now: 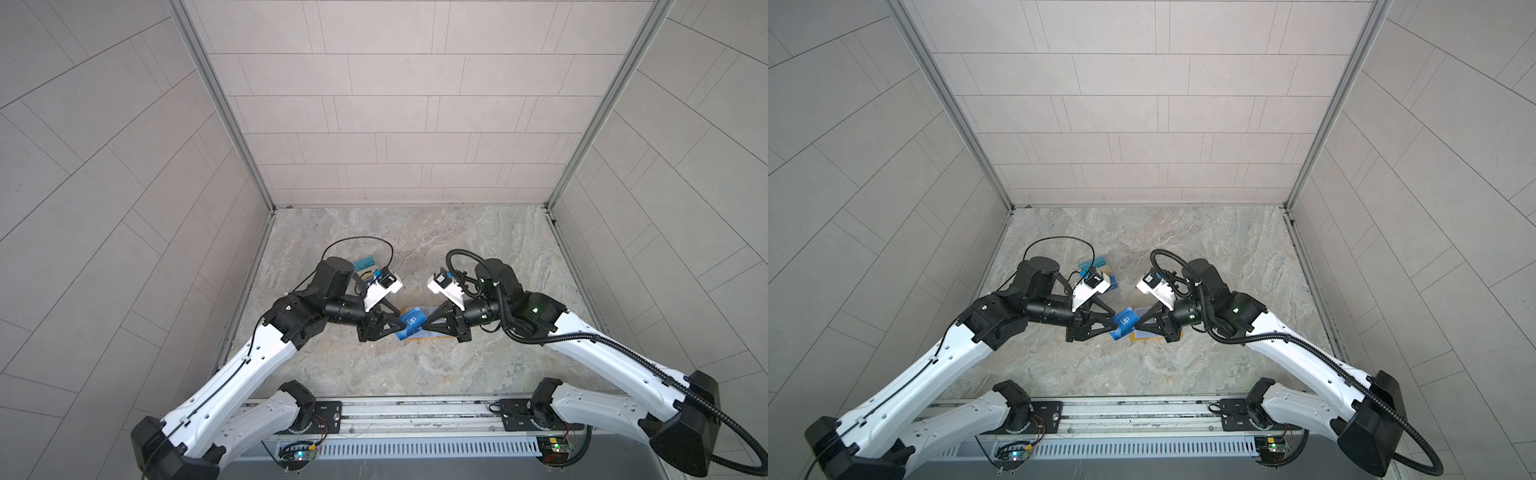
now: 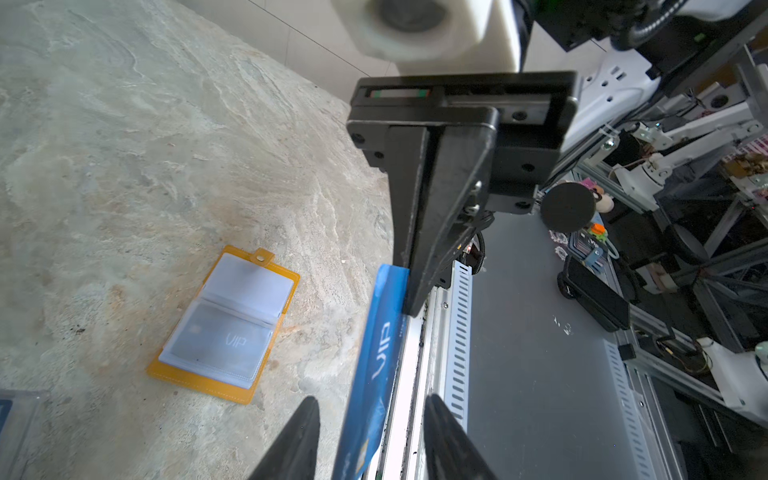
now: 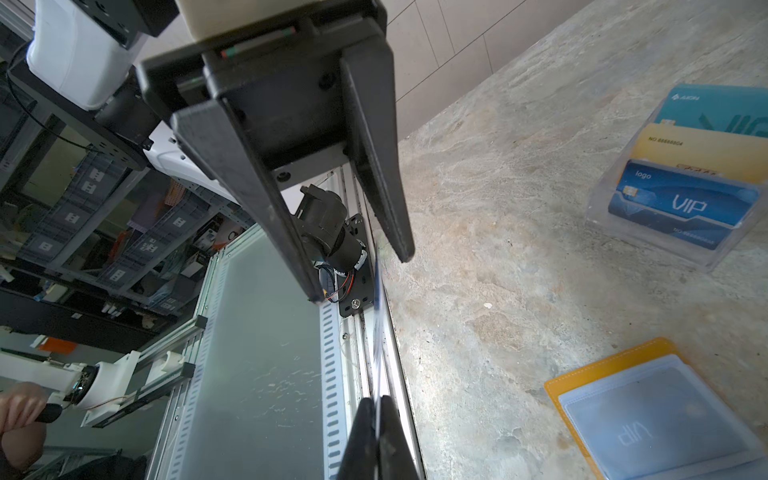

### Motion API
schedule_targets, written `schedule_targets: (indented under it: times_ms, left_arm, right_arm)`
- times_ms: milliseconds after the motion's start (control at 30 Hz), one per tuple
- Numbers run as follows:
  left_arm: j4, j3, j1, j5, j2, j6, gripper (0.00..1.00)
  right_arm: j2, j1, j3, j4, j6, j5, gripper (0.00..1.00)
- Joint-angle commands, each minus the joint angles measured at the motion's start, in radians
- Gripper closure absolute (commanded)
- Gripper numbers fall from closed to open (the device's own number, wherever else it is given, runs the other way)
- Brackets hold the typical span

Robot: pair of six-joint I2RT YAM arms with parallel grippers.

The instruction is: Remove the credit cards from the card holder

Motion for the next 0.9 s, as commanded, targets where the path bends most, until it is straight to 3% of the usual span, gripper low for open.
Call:
schedule_targets:
  times_ms: [0, 233, 433, 867]
  left_arm:
    - [-0.029, 0.026, 0.0, 0.06, 0.006, 0.035, 0.6]
    - [-0.037, 0.025, 0.0, 0.115, 0.026, 0.038, 0.76]
    - [-0.046, 0.027, -0.001, 0.116, 0.036, 0.042, 0.81]
    - [-0.065, 0.039, 0.0, 0.052, 0.046, 0.04, 1.0]
  right_arm:
    - [0.003, 0.005, 0.024, -0.02, -0.057, -0.031, 1.0]
    - [0.014, 0.005, 0.028, -0.015, -0.068, -0.035, 1.0]
    - [0.021, 0.006, 0.033, -0.009, -0.067, -0.026, 1.0]
    - [0.039, 0.006, 0.028, 0.01, -0.021, 0.027, 0.97]
